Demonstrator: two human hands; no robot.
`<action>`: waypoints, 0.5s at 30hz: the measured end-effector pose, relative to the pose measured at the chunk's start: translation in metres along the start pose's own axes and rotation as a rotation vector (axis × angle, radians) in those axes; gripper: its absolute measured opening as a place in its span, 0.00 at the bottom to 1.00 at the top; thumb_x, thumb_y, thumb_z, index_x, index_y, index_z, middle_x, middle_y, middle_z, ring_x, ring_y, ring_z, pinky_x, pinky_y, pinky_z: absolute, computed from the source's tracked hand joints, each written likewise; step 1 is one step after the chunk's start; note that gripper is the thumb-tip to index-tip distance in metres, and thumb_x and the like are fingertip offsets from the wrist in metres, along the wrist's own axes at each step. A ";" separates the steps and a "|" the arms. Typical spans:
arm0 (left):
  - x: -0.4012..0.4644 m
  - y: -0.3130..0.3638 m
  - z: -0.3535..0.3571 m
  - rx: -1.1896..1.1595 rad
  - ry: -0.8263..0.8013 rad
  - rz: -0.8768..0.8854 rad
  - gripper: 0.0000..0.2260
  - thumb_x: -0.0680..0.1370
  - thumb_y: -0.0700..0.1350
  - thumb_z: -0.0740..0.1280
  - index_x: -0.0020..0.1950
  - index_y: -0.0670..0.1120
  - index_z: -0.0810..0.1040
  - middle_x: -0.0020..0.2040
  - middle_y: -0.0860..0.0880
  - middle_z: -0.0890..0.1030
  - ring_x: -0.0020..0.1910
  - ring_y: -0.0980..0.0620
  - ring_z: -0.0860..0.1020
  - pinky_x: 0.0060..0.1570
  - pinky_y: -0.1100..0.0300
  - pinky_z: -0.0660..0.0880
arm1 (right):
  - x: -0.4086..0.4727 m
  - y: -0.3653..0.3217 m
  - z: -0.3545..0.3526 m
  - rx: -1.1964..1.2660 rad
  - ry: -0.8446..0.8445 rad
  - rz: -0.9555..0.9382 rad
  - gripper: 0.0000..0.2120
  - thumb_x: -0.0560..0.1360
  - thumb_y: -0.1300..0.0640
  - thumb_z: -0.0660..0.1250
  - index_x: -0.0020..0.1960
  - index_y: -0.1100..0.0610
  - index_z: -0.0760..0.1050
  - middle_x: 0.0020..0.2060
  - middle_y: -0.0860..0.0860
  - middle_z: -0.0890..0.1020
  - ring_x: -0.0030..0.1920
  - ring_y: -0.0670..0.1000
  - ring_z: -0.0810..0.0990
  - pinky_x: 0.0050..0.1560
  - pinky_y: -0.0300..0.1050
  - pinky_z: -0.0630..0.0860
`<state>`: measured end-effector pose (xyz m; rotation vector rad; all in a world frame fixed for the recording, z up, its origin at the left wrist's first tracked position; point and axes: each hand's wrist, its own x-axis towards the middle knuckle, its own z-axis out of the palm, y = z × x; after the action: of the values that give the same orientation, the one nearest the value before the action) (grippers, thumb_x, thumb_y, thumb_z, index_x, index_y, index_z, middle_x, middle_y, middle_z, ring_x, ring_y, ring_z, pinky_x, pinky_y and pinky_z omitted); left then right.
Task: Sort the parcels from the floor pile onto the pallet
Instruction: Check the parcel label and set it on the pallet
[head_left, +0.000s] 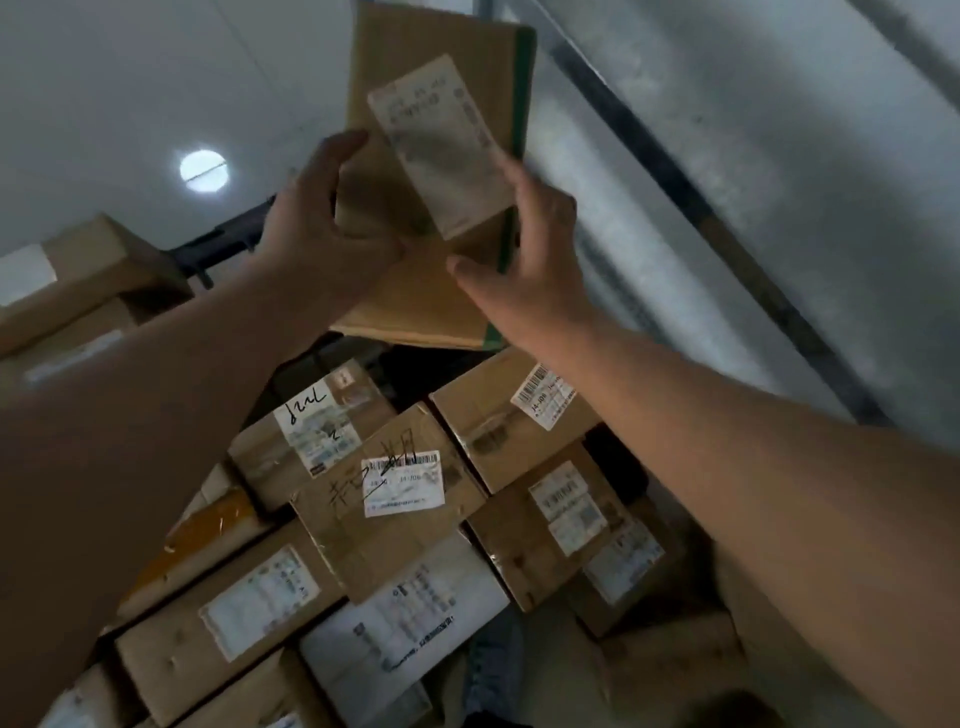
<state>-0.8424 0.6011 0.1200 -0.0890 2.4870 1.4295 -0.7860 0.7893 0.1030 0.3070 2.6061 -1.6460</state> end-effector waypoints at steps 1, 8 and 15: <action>0.008 -0.005 0.006 -0.020 0.005 -0.010 0.35 0.74 0.43 0.75 0.75 0.64 0.66 0.69 0.52 0.71 0.65 0.46 0.74 0.59 0.42 0.80 | 0.015 0.008 -0.001 -0.018 -0.007 -0.007 0.43 0.75 0.58 0.77 0.82 0.46 0.57 0.72 0.53 0.61 0.69 0.47 0.64 0.56 0.26 0.68; 0.029 -0.046 0.047 -0.369 0.064 -0.189 0.34 0.75 0.34 0.72 0.75 0.59 0.69 0.62 0.53 0.74 0.56 0.53 0.80 0.44 0.59 0.83 | 0.082 0.048 0.015 -0.108 -0.074 -0.026 0.38 0.74 0.65 0.71 0.80 0.48 0.63 0.72 0.48 0.66 0.67 0.43 0.66 0.55 0.18 0.67; 0.023 -0.100 0.075 -0.493 0.031 -0.319 0.33 0.69 0.39 0.72 0.72 0.60 0.72 0.71 0.46 0.69 0.64 0.42 0.77 0.57 0.46 0.82 | 0.089 0.091 0.042 -0.145 -0.244 0.001 0.42 0.76 0.68 0.68 0.82 0.43 0.58 0.79 0.48 0.64 0.77 0.51 0.65 0.74 0.58 0.72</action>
<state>-0.8304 0.6158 -0.0058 -0.5761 1.9684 1.8559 -0.8591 0.8019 -0.0092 0.0942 2.5209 -1.3855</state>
